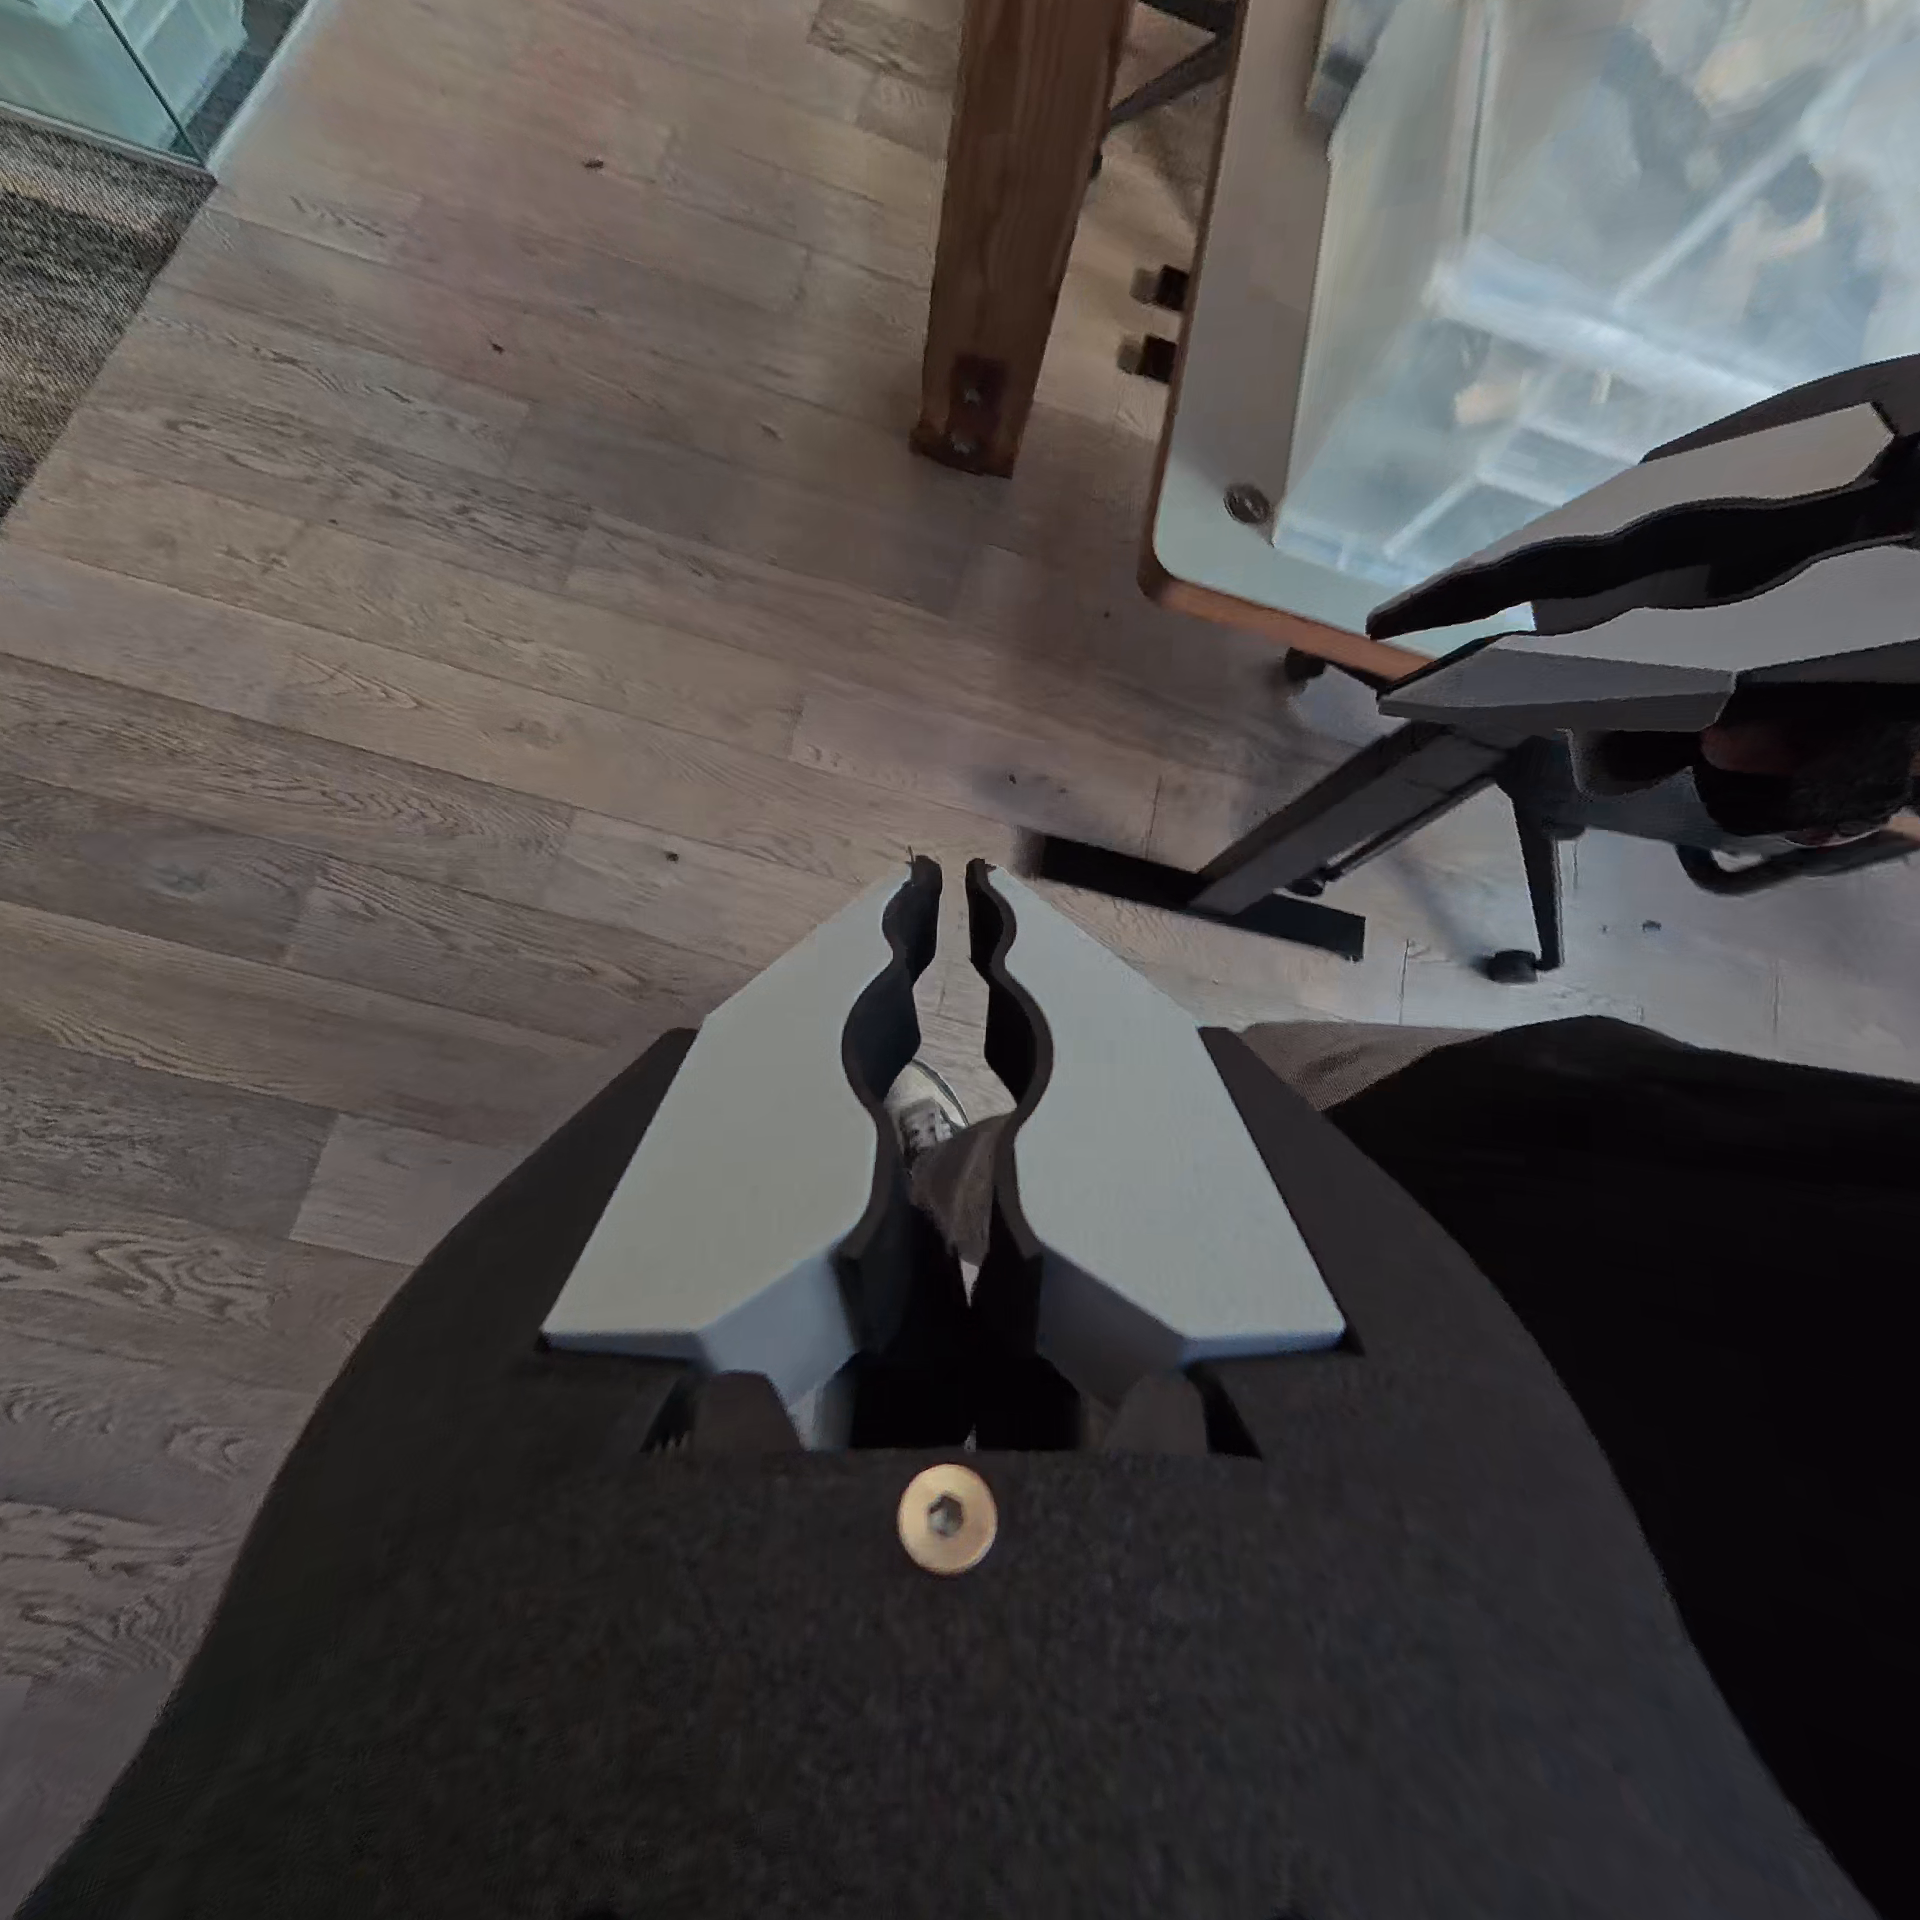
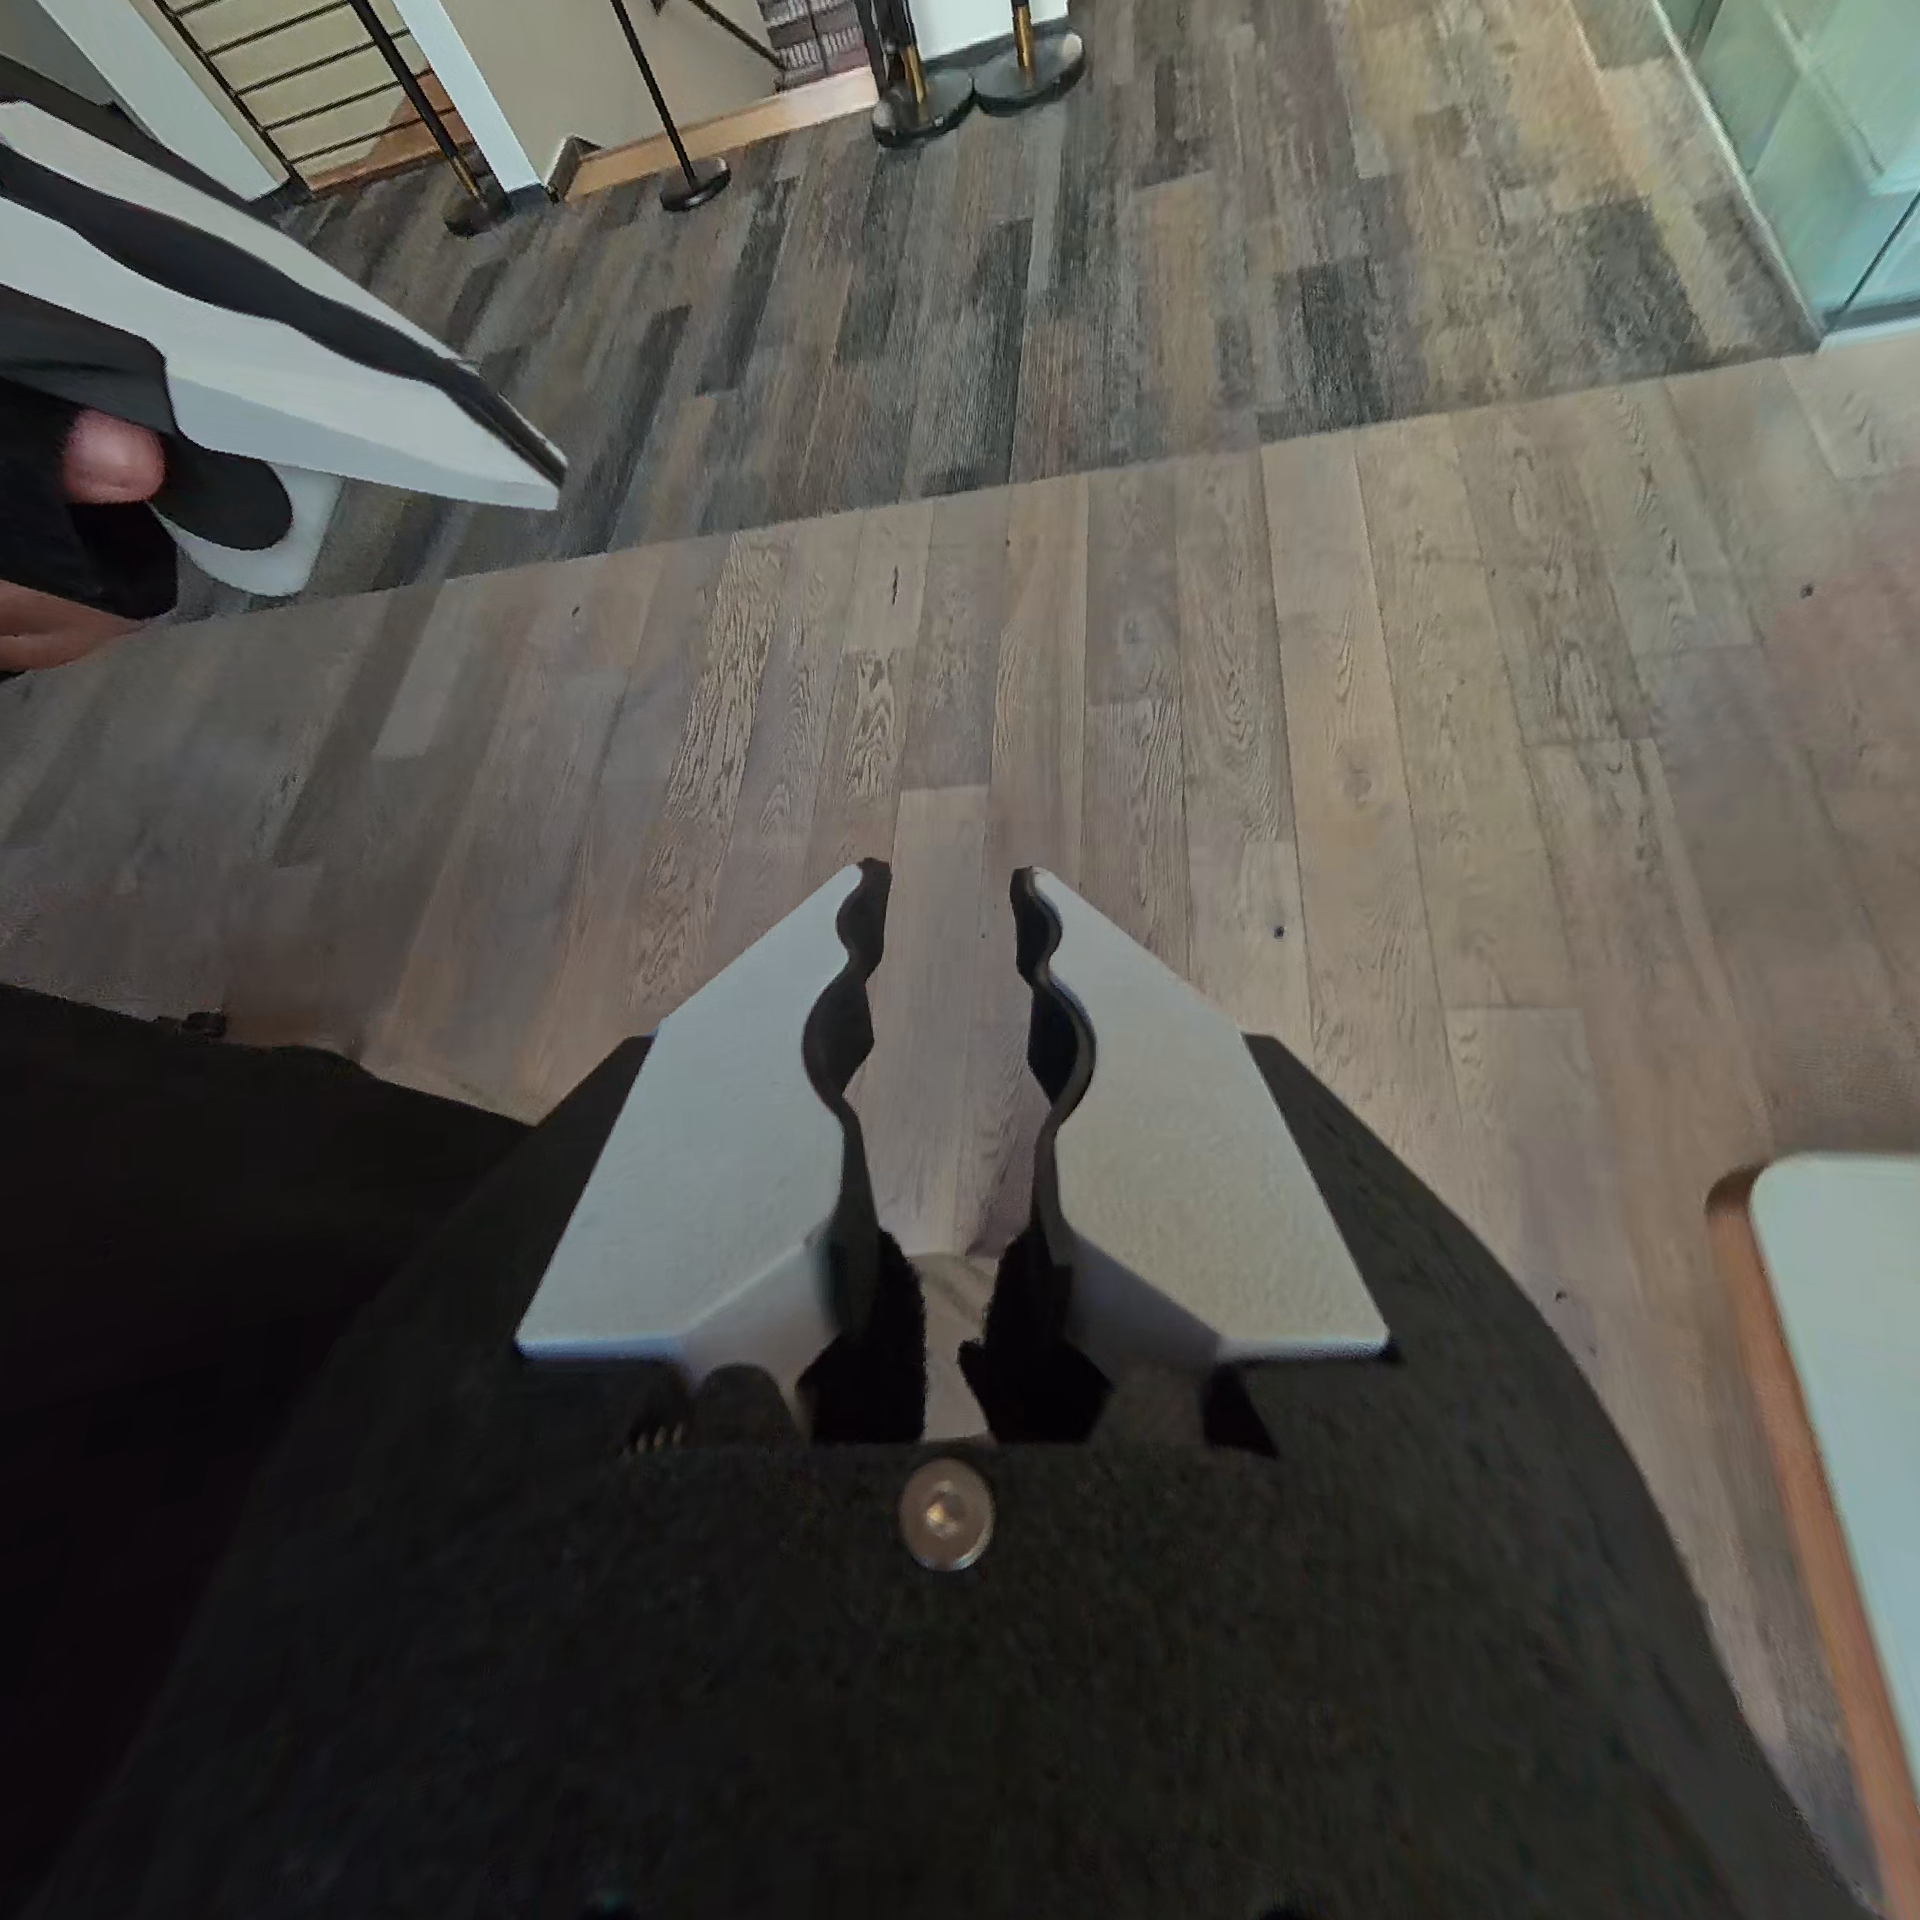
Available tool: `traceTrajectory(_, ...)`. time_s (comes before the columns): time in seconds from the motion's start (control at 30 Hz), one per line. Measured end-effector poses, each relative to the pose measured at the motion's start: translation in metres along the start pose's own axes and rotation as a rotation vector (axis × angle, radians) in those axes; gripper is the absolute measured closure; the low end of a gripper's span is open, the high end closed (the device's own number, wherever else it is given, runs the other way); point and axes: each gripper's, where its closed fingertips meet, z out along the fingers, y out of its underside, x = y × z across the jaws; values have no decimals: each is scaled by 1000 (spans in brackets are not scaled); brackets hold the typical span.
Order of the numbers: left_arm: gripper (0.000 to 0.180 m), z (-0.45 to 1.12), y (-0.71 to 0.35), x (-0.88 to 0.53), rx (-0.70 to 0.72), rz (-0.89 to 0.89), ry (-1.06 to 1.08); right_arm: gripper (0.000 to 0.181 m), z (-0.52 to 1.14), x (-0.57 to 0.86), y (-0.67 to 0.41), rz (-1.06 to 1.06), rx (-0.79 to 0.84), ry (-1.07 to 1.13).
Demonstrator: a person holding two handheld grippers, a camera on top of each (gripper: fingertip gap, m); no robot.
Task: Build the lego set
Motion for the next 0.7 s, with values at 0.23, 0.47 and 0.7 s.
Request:
traceTrajectory(0.23, 167, 112, -161, -136, 11, -4, -28, 157, 94, 154, -155, -83, 49, 35)
traceTrajectory(0.47, 170, 280, -306, -247, -13, 156, 62, 161, 197, 359, -250, -11, 56, 170)
traceTrajectory(0.7, 170, 432, -507, -351, 1, 192, 168, 161, 260, 554, -373, 66, 56, 235)
